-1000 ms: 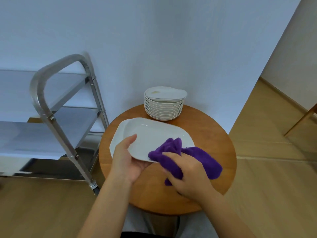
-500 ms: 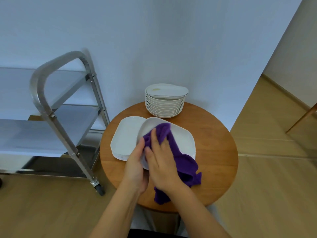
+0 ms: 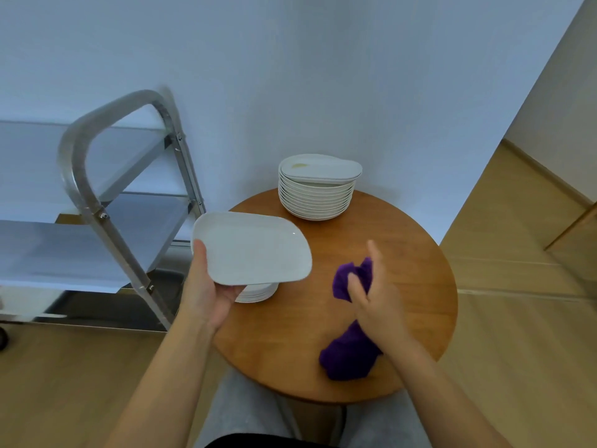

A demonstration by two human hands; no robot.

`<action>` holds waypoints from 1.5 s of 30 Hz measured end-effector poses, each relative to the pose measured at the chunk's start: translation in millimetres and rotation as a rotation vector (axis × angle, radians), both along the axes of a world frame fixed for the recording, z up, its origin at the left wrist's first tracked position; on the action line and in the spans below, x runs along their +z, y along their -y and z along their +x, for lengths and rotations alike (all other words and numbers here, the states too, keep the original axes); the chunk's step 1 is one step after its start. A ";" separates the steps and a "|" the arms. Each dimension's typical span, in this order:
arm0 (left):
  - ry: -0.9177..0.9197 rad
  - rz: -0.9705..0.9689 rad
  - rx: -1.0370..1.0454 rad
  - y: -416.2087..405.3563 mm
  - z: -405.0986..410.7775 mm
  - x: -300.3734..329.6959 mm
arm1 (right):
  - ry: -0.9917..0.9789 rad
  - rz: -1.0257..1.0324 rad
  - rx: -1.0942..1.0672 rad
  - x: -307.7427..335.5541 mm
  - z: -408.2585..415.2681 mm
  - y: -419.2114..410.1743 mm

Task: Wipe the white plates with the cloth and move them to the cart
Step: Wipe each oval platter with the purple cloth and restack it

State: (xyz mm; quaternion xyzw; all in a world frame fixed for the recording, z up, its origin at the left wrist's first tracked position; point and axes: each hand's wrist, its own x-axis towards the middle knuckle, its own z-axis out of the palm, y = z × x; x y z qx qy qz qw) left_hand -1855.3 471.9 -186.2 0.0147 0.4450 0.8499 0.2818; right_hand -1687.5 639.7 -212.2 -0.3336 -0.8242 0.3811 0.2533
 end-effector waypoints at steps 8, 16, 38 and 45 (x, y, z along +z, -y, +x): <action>0.174 -0.041 0.200 -16.2 -4.1 -23.5 | 0.074 -0.113 -0.059 -12.0 -13.5 -4.9; 0.245 -0.448 0.280 -24.1 -0.7 -46.3 | 0.043 -0.153 -0.078 -15.0 -18.9 -5.3; 0.638 -0.586 -0.360 -61.0 -4.6 -55.3 | 0.035 -0.134 -0.034 -4.9 -51.3 -3.5; 0.199 -0.747 -0.547 -90.3 -10.9 -24.1 | -0.111 -0.179 -0.099 9.6 -64.5 -36.2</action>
